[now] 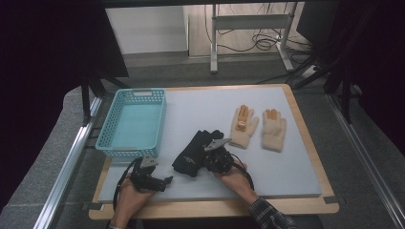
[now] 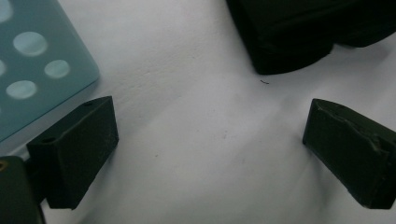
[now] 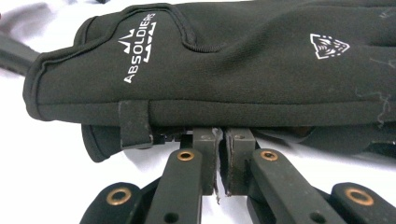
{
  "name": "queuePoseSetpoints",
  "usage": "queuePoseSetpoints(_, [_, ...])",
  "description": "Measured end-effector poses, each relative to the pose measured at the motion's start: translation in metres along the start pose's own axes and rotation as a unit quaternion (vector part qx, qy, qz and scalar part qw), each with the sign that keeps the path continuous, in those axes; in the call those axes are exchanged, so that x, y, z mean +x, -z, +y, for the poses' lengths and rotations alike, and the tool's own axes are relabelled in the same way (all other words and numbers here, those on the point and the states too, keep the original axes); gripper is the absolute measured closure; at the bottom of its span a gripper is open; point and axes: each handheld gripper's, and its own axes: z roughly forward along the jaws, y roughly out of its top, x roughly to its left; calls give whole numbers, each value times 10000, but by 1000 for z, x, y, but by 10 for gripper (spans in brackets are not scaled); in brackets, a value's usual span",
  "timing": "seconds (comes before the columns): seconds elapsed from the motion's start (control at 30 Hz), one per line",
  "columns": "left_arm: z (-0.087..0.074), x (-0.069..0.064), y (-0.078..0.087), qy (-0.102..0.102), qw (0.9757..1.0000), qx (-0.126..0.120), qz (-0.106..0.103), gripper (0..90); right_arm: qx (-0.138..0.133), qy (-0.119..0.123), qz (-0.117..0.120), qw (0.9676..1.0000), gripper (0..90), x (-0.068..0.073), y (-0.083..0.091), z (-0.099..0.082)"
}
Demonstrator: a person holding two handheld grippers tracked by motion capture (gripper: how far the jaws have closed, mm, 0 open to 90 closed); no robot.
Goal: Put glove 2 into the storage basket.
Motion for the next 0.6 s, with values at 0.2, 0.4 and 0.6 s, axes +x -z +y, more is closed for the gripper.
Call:
queuePoseSetpoints(0.2, [0, 0, 0, 0, 10000, -5, -15, 27, 13, 156, -19, 9999, 813, 3, 0, 2])
queuePoseSetpoints(0.4, [0, 1, 0, 12, 10000, -14, -7, 34, -111, 163, -48, 9998, 743, -1, 16, -3])
queuePoseSetpoints(0.6, [0, 0, 0, 13, 10000, -16, 2, 32, -234, 41, -322, 9992, 597, -14, 37, -14])
